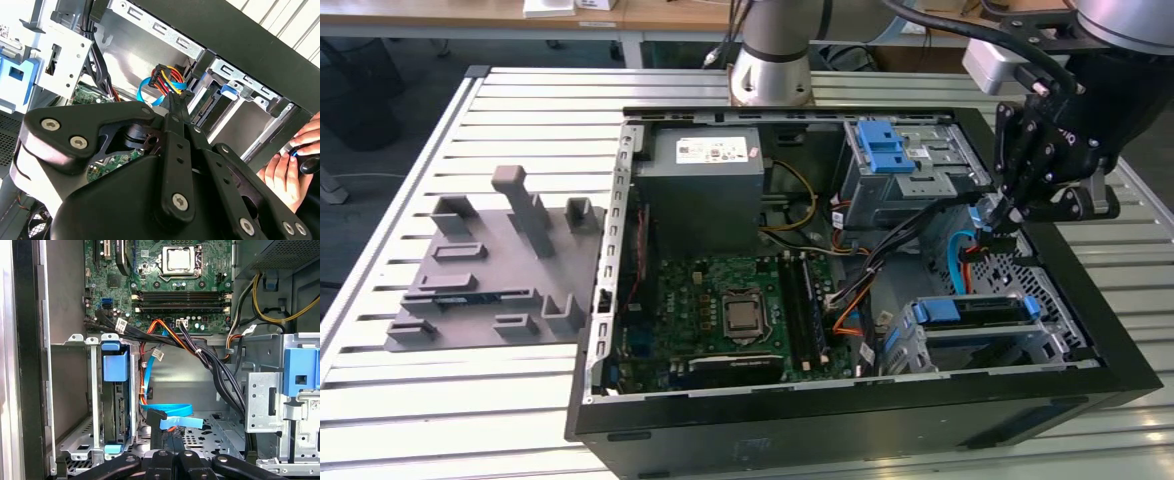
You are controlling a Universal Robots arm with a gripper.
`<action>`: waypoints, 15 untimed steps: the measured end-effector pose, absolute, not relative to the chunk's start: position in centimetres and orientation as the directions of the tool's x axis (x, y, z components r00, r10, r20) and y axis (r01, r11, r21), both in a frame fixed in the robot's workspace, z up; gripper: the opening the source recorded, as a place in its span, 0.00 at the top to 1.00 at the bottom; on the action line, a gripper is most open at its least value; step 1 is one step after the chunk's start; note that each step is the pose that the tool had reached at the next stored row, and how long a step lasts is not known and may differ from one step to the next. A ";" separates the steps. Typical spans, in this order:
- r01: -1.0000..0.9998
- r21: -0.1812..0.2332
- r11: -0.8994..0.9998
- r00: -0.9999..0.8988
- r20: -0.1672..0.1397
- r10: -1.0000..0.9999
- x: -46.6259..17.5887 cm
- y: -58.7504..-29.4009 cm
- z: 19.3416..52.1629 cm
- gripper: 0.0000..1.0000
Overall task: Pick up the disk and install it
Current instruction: 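Insert the first disk wire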
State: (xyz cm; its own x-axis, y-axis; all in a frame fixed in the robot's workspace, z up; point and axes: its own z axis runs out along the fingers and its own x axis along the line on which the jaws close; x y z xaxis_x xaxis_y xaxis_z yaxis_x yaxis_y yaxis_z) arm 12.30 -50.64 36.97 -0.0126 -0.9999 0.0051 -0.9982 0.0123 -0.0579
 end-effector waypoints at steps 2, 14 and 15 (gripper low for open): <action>-0.998 -0.058 0.012 -0.013 0.005 -1.000 12.3 -50.6 37.0 0.89; -0.998 -0.058 0.010 -0.013 0.041 -0.999 12.3 -50.6 37.0 0.89; -0.998 -0.058 0.010 -0.013 0.042 -0.999 12.3 -50.6 37.0 0.89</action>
State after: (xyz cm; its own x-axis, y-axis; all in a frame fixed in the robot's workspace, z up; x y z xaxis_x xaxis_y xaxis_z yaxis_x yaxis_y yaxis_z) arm 12.30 -50.64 36.96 -0.0127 -0.9991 0.0415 -0.9982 0.0102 -0.0583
